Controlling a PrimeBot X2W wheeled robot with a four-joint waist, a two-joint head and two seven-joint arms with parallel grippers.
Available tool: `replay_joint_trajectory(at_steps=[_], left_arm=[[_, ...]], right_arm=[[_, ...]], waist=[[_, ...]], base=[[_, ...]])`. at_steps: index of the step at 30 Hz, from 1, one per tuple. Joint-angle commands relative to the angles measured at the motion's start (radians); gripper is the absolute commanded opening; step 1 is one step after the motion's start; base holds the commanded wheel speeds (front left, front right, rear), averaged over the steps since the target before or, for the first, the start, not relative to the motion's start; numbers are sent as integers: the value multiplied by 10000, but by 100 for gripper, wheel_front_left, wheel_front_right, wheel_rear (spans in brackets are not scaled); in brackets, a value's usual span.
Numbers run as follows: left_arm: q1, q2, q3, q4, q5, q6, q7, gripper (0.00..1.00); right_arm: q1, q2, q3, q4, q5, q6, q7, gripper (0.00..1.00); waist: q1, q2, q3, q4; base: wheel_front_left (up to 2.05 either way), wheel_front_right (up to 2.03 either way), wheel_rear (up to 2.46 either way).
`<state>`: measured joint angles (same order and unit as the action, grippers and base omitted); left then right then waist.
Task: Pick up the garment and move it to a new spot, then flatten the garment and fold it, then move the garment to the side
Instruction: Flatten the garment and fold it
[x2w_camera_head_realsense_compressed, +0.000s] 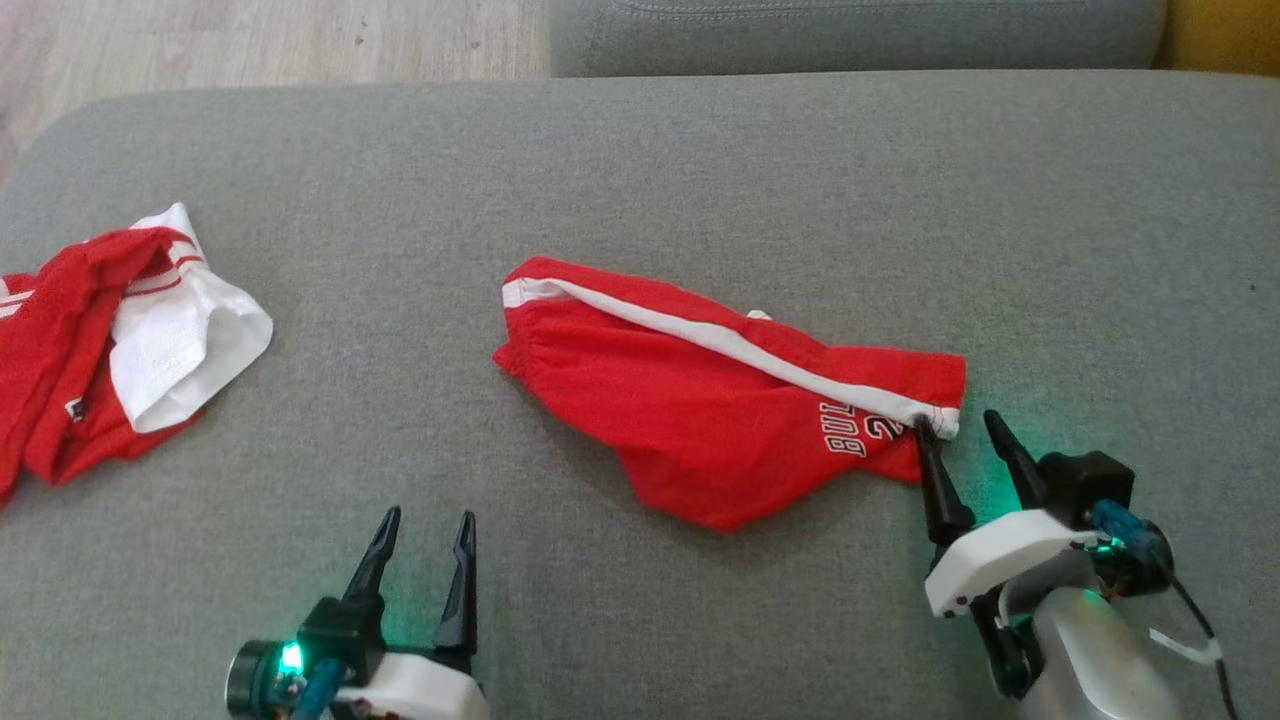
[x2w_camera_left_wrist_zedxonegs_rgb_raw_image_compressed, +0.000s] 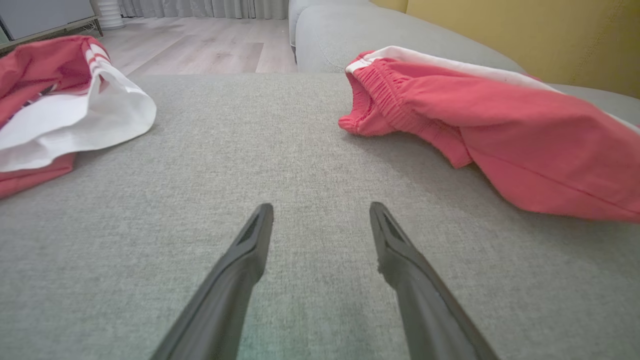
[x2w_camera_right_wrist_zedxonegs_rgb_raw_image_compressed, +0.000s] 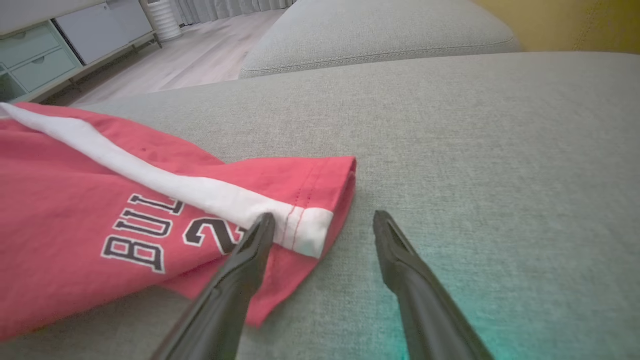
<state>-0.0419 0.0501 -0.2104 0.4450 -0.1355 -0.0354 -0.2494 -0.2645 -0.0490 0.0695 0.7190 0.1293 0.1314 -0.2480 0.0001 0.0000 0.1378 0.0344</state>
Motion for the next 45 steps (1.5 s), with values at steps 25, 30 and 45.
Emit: replay_joint_trajectory(at_steps=[25,30,45], left_arm=[[-461,1,175,-234,-83,-81,-124,100],[-612,1,280,-455,-207,-176,-124,100],[-4827,1,-229,1869,-3638,-934,1545,100]], right_arm=[[-413,-13,1215,-299,2043,-7,-137,0],[-355,-13,1005,-799,2259,-7,-137,0],[95,-12,1232,-1873,2559,-7,-137,0]], waist=[[-1,0,150,73],[-1,0,41,-46],[-1,0,114,-645]], base=[[0,0,0],[0,0,0],[0,0,0]])
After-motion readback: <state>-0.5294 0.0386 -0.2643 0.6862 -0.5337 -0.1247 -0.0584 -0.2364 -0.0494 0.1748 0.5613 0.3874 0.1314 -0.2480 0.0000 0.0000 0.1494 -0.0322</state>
